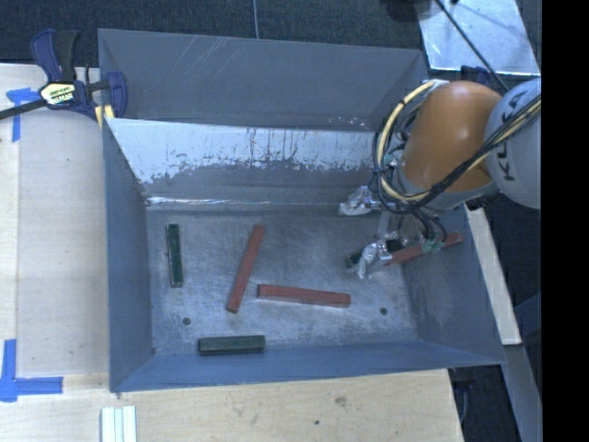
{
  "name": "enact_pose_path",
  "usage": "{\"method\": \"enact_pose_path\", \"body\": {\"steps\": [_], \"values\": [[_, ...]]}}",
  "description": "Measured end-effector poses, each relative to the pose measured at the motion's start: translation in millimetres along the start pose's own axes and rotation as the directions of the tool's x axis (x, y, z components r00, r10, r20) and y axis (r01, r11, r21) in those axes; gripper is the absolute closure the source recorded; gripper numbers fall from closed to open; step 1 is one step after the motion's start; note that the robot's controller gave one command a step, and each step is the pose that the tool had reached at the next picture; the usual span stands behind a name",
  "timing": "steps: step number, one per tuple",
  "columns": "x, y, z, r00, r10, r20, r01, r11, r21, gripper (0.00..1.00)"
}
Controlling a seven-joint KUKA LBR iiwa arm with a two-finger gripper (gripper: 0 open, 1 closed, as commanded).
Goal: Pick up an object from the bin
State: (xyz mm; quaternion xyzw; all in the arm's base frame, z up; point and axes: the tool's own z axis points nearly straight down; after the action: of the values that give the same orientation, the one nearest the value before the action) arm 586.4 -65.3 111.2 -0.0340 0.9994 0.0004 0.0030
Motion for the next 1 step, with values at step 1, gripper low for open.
{"method": "enact_pose_path", "body": {"steps": [1], "values": [[-25.4, -41.3, 33.3, 0.995, 0.093, 0.018, -0.093, 0.996, 0.002, 1.00]]}}
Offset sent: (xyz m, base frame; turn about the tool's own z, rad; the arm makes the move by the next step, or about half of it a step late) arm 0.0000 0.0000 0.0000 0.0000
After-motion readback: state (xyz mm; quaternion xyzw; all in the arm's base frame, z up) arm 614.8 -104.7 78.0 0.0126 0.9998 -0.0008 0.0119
